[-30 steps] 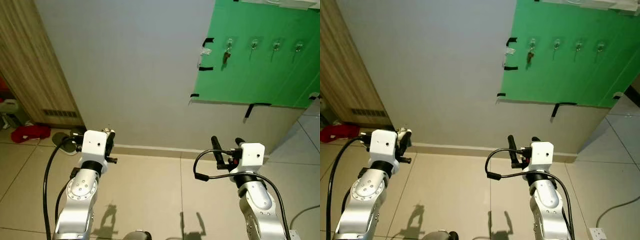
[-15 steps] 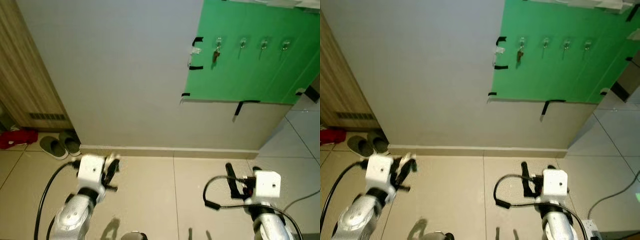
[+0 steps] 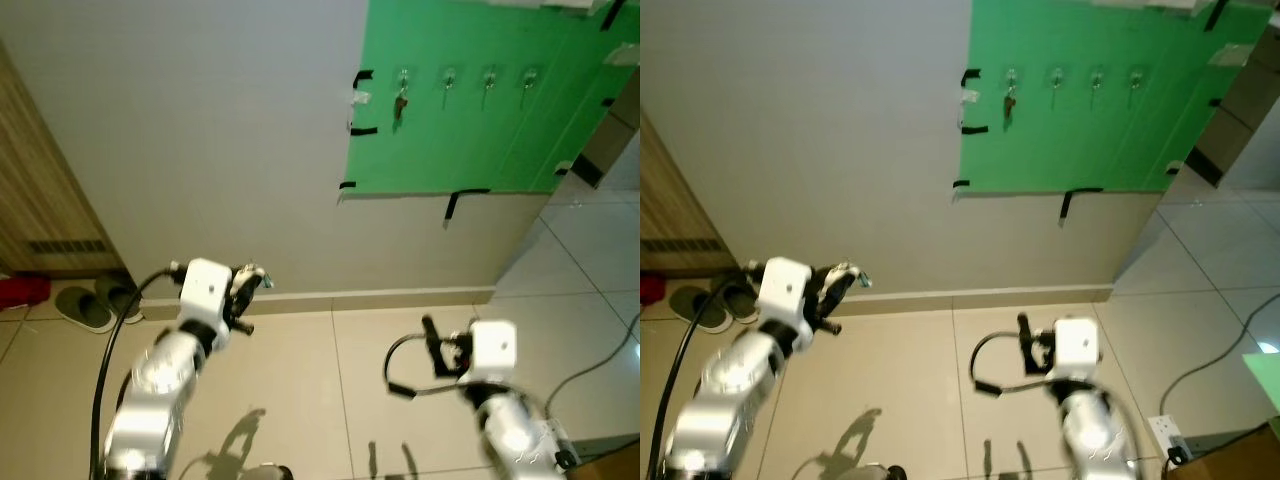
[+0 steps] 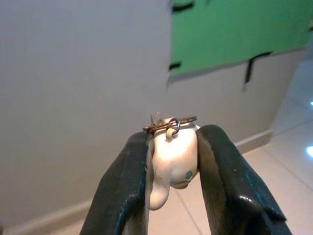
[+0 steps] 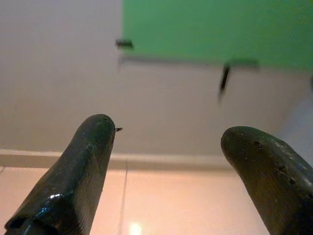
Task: Hang keys on a hook
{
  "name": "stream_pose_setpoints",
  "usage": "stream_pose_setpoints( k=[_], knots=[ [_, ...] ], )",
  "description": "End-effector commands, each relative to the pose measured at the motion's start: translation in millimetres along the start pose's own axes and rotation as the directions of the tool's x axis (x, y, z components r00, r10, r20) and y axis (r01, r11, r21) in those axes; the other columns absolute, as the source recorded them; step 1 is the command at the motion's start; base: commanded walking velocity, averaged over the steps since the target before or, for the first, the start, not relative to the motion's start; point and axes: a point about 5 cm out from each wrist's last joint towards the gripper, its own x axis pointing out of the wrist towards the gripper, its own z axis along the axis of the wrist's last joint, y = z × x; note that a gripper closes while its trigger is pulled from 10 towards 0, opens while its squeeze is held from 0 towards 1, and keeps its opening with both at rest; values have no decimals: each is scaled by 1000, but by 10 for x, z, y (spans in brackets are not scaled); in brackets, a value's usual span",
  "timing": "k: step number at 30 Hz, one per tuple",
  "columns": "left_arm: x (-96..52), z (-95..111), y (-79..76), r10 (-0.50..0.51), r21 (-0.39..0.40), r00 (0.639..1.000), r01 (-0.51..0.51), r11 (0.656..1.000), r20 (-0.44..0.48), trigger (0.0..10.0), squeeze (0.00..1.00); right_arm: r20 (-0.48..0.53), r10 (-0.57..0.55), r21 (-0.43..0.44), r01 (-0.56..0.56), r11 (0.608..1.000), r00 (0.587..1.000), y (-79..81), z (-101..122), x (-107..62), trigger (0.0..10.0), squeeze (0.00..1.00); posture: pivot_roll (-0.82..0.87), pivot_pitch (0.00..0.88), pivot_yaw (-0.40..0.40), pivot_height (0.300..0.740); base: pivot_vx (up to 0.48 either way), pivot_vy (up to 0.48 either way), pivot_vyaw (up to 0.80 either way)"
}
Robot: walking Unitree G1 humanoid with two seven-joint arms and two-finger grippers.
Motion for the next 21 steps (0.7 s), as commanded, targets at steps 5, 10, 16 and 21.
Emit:
stream_pose_setpoints(
  k=[5, 10, 16, 21],
  knots=[
    [134, 221, 70, -316, 13, 949, 315, 949, 23, 10000, 0, 86, 232, -234, -207, 950, 969, -105, 513, 253, 10000, 0, -27, 0, 12, 740, 0, 0, 0],
    [221, 616, 249, -426, 74, 896, 420, 905, 125, 10000, 0, 142, 347, -372, -275, 886, 927, -154, 1004, 408, 10000, 0, -22, 0, 5, 740, 0, 0, 0],
    [256, 801, 252, -558, 126, 821, 545, 829, 123, 10000, 0, 116, 473, -466, -373, 802, 873, -87, 1245, 450, 10000, 0, -25, 0, 2, 740, 0, 0, 0],
    [317, 976, 261, -678, 145, 728, 664, 734, 100, 10000, 0, 52, 569, -536, -458, 710, 821, -43, 1412, 509, 10000, 0, -28, 0, 9, 740, 0, 0, 0]
  ],
)
